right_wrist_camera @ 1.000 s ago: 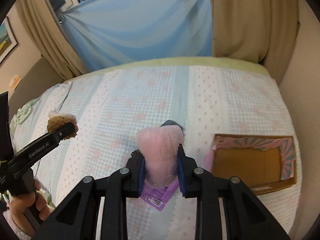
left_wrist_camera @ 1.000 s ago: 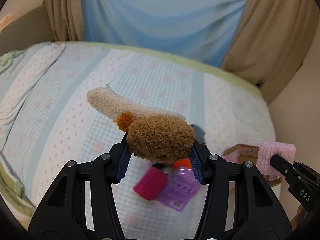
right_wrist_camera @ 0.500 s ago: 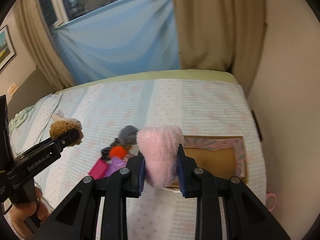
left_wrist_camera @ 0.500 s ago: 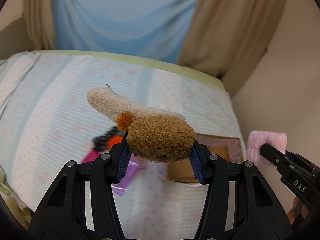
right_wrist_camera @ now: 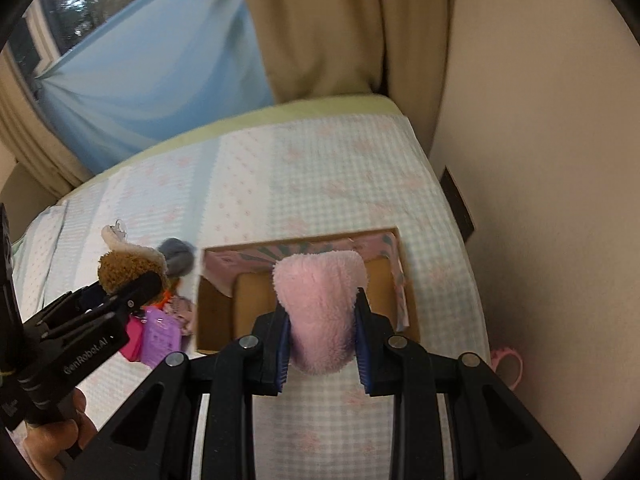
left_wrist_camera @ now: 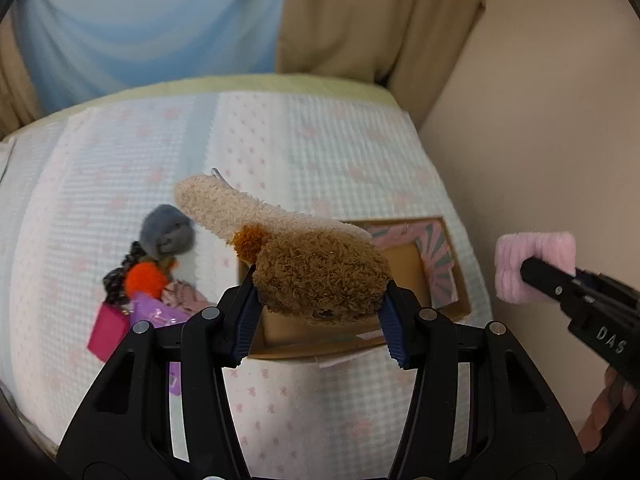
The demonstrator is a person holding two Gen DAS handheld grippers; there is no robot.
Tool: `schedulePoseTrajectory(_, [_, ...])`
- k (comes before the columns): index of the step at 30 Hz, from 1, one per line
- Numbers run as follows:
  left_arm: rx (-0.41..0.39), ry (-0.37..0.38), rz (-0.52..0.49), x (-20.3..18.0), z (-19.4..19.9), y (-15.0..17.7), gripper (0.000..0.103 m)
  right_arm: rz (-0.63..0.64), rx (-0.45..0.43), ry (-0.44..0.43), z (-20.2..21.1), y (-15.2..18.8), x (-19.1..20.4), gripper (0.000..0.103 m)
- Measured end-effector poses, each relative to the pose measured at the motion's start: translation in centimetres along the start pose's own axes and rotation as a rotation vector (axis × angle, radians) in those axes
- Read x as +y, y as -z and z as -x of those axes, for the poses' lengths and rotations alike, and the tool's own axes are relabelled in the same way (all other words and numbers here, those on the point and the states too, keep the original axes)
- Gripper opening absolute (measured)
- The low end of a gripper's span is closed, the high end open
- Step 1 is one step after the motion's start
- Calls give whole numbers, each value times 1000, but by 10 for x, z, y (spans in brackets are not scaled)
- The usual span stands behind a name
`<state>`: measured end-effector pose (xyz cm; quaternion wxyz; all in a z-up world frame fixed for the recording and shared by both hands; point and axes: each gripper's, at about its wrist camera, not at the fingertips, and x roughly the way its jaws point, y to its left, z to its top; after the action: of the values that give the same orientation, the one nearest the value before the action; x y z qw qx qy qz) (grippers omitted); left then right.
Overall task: Organize soft objects
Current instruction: 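Lift both held items and carry them over the cardboard box, then open both tools to drop the toy and cuff into the box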
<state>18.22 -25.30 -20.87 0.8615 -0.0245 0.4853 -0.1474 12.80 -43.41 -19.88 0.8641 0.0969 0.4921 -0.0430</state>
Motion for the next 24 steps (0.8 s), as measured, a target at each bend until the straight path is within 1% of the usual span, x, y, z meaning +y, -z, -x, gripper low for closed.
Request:
schedulePoseTrajectory(10, [179, -22, -112, -27, -123, 20, 49, -56, 167, 3, -110, -8, -41, 25])
schedulePoseTrajectory(15, [252, -33, -114, -27, -173, 30, 49, -60, 270, -20, -162, -9, -50, 25])
schedulePoseTrajectory(16, [279, -35, -111, -27, -186, 35, 49, -63, 293, -22, -174, -7, -52, 25])
schedulePoseTrajectory(21, [356, -28, -85, -21, -221, 48, 49, -92, 353, -48, -205, -1, -57, 25])
schedulePoseTrajectory(24, [372, -33, -110, -23, -231, 48, 49, -90, 371, -74, -213, -1, -56, 25])
